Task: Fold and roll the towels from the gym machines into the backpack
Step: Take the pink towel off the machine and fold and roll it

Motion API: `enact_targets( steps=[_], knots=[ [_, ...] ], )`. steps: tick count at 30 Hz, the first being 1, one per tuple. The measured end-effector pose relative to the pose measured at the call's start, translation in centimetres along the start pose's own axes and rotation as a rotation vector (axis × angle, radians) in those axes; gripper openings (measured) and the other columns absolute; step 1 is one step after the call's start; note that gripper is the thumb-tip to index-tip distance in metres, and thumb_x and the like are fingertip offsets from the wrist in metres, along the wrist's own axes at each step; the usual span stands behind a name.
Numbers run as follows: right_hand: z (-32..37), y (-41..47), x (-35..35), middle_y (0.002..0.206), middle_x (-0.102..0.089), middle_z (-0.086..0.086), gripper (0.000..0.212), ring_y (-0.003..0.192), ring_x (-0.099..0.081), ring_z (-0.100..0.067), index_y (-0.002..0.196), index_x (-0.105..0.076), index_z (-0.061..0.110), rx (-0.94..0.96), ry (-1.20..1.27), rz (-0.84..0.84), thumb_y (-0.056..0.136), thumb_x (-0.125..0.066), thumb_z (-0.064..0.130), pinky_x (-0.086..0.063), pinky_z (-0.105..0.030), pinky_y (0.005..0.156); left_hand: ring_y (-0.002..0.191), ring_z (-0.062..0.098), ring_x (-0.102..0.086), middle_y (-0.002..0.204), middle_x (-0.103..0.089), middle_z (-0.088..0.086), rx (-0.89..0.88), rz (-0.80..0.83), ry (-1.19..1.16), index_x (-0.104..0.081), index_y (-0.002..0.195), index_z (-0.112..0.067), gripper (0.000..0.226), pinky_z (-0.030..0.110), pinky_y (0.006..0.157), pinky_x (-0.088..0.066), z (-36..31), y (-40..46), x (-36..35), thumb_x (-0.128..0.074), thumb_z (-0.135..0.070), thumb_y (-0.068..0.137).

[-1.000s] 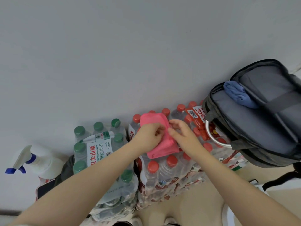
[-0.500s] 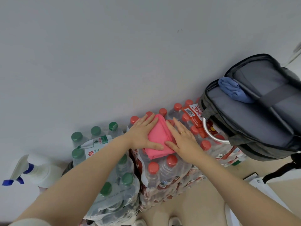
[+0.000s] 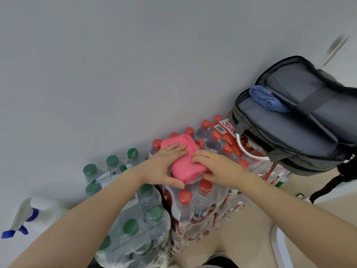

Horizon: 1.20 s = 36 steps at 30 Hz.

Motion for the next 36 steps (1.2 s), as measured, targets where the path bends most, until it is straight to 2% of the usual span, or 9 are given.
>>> enact_targets(
  steps=[4, 7, 11, 15, 17, 22, 27, 30, 36],
  knots=[
    [-0.3, 0.6, 1.6, 0.089, -0.063, 0.000, 0.022, 0.074, -0.057, -0.009, 0.098, -0.063, 0.014, -0.179, 0.374, -0.186, 0.078, -0.061, 0.004, -0.048, -0.026, 0.066, 0.135, 0.004, -0.023, 0.141, -0.026, -0.018, -0.014, -0.102, -0.106, -0.027, 0.142, -0.024, 0.092, 0.028, 0.115, -0.019, -1.1, -0.1, 0.9, -0.076, -0.047, 0.067],
    [-0.6, 0.2, 3.9, 0.086, -0.066, -0.007, 0.021, 0.074, -0.061, -0.006, 0.101, -0.063, 0.006, -0.248, 0.733, -0.216, 0.082, -0.057, -0.002, -0.053, -0.023, 0.066, 0.104, 0.012, -0.059, 0.119, -0.056, -0.009, -0.005, -0.326, -0.232, -0.035, 0.126, -0.040, 0.062, 0.031, 0.088, -0.052, -2.7, 1.0, 1.9, -0.072, -0.029, 0.078],
    [-2.0, -1.3, 7.6, 0.087, -0.067, 0.007, 0.021, 0.075, -0.061, 0.000, 0.107, -0.061, 0.010, -0.266, 0.961, -0.343, 0.089, -0.054, 0.005, -0.048, -0.014, 0.064, 0.089, -0.005, -0.057, 0.105, -0.053, -0.024, -0.040, -0.469, -0.315, -0.028, 0.114, -0.055, 0.052, 0.004, 0.074, -0.045, -6.2, 3.7, 4.1, -0.060, -0.038, 0.077],
    [-3.9, -3.8, 11.6, 0.122, -0.050, 0.017, 0.060, 0.107, -0.050, 0.009, 0.126, -0.039, 0.034, -0.232, 0.638, -0.441, 0.073, -0.064, 0.045, -0.042, -0.008, 0.087, 0.096, -0.024, -0.047, 0.112, -0.043, -0.035, -0.159, -0.445, -0.420, -0.029, 0.116, -0.052, 0.053, 0.002, 0.082, -0.039, -9.8, 7.9, 5.9, -0.059, -0.032, 0.078],
    [-5.1, -4.9, 13.1, 0.124, -0.047, 0.018, 0.069, 0.108, -0.044, 0.016, 0.130, -0.035, 0.034, -0.238, 0.454, -0.506, 0.072, -0.073, 0.033, -0.037, -0.003, 0.090, 0.100, -0.020, -0.048, 0.116, -0.045, -0.030, -0.194, -0.378, -0.485, -0.031, 0.116, -0.050, 0.052, 0.005, 0.088, -0.040, -11.5, 10.3, 6.4, -0.060, -0.030, 0.078],
    [-9.7, -7.2, 14.9, 0.116, -0.063, -0.002, 0.040, 0.107, -0.059, -0.016, 0.121, -0.055, 0.013, -0.358, 0.129, -0.603, 0.083, -0.066, 0.018, -0.045, -0.037, 0.097, 0.101, 0.015, -0.060, 0.119, -0.055, -0.002, -0.161, -0.229, -0.650, -0.030, 0.121, -0.053, 0.059, 0.027, 0.087, -0.051, -14.0, 15.7, 5.5, -0.061, -0.029, 0.076],
    [-13.7, -8.4, 15.3, 0.103, -0.068, -0.003, 0.029, 0.103, -0.061, -0.023, 0.108, -0.060, 0.013, -0.494, -0.261, -0.607, 0.087, -0.052, 0.032, -0.020, -0.041, 0.110, 0.101, 0.007, -0.056, 0.130, -0.050, -0.006, -0.139, -0.160, -0.613, -0.034, 0.126, -0.053, 0.060, 0.027, 0.091, -0.047, -15.0, 19.1, 4.4, -0.054, -0.010, 0.088],
    [-15.3, -9.3, 15.8, 0.125, -0.059, -0.011, 0.042, 0.125, -0.048, -0.030, 0.118, -0.058, 0.011, -0.554, -0.636, -0.656, 0.088, -0.042, 0.035, -0.014, -0.054, 0.110, 0.085, 0.005, -0.056, 0.119, -0.055, -0.006, -0.067, -0.182, -0.658, -0.042, 0.123, -0.050, 0.058, 0.024, 0.081, -0.049, -15.3, 20.4, 4.5, -0.048, -0.003, 0.091],
    [-18.7, -10.8, 15.5, 0.156, -0.011, -0.005, 0.080, 0.144, -0.010, -0.026, 0.146, -0.009, 0.013, -0.859, -0.530, -0.193, 0.088, -0.047, 0.051, -0.008, -0.056, 0.112, 0.083, 0.005, -0.057, 0.107, -0.054, -0.018, -0.022, -0.201, -0.667, -0.045, 0.116, -0.052, 0.054, 0.018, 0.076, -0.051, -15.4, 21.8, 4.7, -0.048, -0.004, 0.091]
  ],
)
Point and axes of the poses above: each hand's wrist, its own y-axis towards the middle knuckle, its own x-axis out of the back of the hand, z = x × y, the point moved 1 cm from there along y, towards the middle knuckle
